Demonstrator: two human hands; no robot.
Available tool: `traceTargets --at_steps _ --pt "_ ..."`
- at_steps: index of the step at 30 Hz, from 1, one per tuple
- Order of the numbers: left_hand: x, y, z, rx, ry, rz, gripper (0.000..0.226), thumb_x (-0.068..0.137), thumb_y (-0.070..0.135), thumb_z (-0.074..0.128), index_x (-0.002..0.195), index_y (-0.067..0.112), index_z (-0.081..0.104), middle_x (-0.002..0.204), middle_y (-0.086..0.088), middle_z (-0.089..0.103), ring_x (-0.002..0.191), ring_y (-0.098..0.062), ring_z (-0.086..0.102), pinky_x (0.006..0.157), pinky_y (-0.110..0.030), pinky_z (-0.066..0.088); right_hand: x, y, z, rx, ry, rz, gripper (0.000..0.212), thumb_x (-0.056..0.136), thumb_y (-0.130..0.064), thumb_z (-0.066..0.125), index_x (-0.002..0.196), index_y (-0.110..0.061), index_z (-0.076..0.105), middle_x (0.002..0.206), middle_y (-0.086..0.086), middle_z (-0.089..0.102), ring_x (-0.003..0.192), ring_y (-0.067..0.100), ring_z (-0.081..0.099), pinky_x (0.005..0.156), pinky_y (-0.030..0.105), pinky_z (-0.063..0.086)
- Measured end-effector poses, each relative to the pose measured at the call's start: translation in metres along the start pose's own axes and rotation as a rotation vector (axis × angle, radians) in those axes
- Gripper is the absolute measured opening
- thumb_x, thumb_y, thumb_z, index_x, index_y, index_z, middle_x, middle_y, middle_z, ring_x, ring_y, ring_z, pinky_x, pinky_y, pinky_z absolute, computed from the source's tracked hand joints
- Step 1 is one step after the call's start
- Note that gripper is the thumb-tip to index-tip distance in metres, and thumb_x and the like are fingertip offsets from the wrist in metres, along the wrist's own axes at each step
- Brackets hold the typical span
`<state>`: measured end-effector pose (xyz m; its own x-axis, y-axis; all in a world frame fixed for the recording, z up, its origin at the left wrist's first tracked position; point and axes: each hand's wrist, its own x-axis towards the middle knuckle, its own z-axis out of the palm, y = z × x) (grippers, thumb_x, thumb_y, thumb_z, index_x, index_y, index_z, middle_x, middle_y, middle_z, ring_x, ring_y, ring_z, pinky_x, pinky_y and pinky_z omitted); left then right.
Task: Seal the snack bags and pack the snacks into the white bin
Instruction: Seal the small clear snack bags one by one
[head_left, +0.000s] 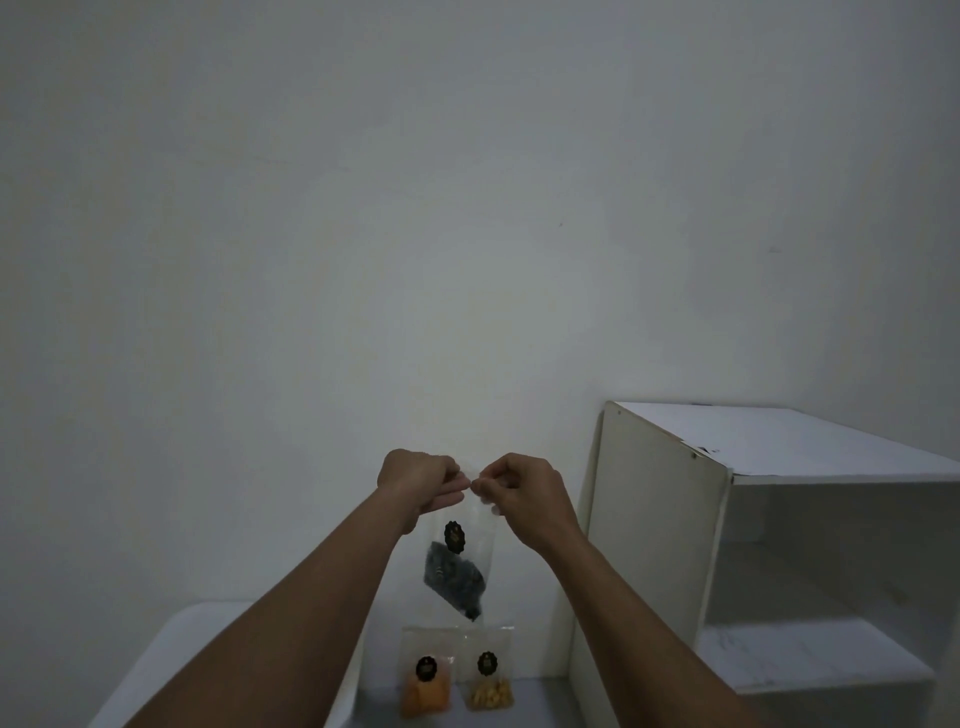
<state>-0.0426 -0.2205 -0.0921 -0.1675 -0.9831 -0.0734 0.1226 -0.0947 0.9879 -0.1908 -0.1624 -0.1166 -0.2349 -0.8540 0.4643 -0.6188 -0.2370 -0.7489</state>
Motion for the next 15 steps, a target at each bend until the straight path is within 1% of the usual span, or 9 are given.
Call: traceTargets --at_steps 2,3,5,7,10,15 --pt "0.0 -0.002 -0.002 0.04 -0.033 0.037 0.012 0.084 -0.003 0.063 0.092 -0.011 0.068 0.082 -0.021 0.075 0.076 -0.023 0.075 0.07 -0.033 0.062 -0.001 -0.003 0.003 0.03 -0.021 0.032 0.019 0.081 -0.04 0.074 0.083 -0.022 0.073 0.076 -0.005 0.074 0.071 0.009 0.071 0.07 0.034 0.062" --pt "0.0 -0.004 -0.002 0.072 -0.053 0.06 0.013 0.084 -0.003 0.063 0.093 -0.01 0.069 0.083 -0.02 0.075 0.076 -0.022 0.075 0.07 -0.032 0.062 0.0 -0.004 0.003 0.061 -0.037 0.061 0.02 0.083 -0.038 0.072 0.084 -0.018 0.073 0.077 -0.002 0.075 0.073 0.011 0.072 0.07 0.036 0.062" --pt "-0.001 -0.006 -0.004 0.123 -0.084 0.099 0.012 0.085 -0.002 0.065 0.093 -0.007 0.07 0.086 -0.02 0.075 0.073 -0.021 0.073 0.066 -0.028 0.061 0.002 -0.006 0.002 0.146 -0.087 0.125 0.015 0.088 -0.022 0.068 0.083 -0.008 0.073 0.078 0.007 0.075 0.072 0.019 0.072 0.069 0.037 0.063" --pt "-0.002 -0.007 -0.007 0.151 -0.12 0.118 0.011 0.086 -0.001 0.066 0.093 -0.007 0.071 0.086 -0.021 0.073 0.07 -0.021 0.069 0.065 -0.027 0.061 0.003 -0.009 0.001 0.18 -0.139 0.156 0.013 0.089 -0.008 0.063 0.084 -0.002 0.073 0.075 0.012 0.072 0.066 0.019 0.068 0.065 0.031 0.061" --pt "-0.001 -0.01 -0.012 0.168 -0.165 0.113 0.011 0.087 0.004 0.067 0.095 -0.002 0.072 0.086 -0.014 0.073 0.073 -0.018 0.067 0.068 -0.026 0.059 0.001 -0.011 -0.001 0.206 -0.181 0.184 0.014 0.089 -0.003 0.06 0.087 0.004 0.072 0.073 0.011 0.07 0.062 0.015 0.064 0.061 0.025 0.056" --pt "-0.001 -0.014 -0.021 0.13 -0.186 0.026 0.013 0.087 0.009 0.068 0.097 0.005 0.075 0.087 -0.007 0.073 0.075 -0.014 0.063 0.072 -0.027 0.057 -0.003 -0.012 0.004 0.263 -0.184 0.205 0.014 0.09 -0.001 0.058 0.088 0.004 0.071 0.071 0.009 0.07 0.064 0.017 0.064 0.063 0.026 0.056"
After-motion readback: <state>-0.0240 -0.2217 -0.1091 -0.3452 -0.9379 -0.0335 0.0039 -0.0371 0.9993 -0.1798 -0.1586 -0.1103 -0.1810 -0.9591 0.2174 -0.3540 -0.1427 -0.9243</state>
